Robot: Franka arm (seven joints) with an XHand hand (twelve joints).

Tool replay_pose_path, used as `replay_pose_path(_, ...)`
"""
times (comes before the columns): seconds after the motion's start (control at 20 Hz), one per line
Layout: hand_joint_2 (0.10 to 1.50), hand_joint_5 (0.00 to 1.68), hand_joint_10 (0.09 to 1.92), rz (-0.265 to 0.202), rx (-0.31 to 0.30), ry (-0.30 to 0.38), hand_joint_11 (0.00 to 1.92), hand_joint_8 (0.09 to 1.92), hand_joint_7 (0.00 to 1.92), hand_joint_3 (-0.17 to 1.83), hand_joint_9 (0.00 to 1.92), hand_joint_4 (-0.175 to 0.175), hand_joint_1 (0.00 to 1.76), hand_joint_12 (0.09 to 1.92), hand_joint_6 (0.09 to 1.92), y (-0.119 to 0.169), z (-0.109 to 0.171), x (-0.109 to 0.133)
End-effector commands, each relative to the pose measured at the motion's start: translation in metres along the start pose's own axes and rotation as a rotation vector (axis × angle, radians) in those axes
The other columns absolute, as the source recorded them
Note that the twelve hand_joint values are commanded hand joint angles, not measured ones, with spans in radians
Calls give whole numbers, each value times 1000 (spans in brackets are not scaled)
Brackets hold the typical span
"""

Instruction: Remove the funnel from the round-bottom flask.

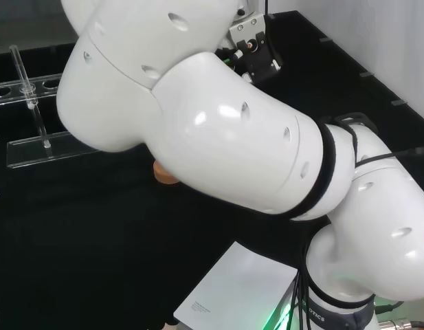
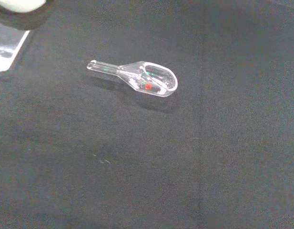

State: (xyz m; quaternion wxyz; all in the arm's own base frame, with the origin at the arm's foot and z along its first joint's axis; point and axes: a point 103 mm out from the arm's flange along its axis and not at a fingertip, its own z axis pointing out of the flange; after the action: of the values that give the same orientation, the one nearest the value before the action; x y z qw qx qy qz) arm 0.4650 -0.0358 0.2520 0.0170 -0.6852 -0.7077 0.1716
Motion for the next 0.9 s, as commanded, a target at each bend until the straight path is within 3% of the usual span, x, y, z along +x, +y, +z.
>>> replay_pose_path(0.05, 649, 216, 87, 16, 6, -27, 336, 596, 178, 347, 667, 6, 652, 1340, 87, -39, -24, 15)
replay_pose_path(0.3, 657, 221, 89, -5, 22, -16, 339, 596, 187, 347, 669, 6, 635, 1341, 87, -52, -27, 30)
replay_pose_path(0.65, 648, 209, 120, -83, 48, 35, 422, 594, 188, 330, 663, 1, 557, 1362, 87, -74, -23, 62)
replay_pose_path(0.9, 678, 107, 543, -124, 71, 49, 473, 622, 117, 228, 447, 3, 531, 1378, 87, -83, -16, 85)
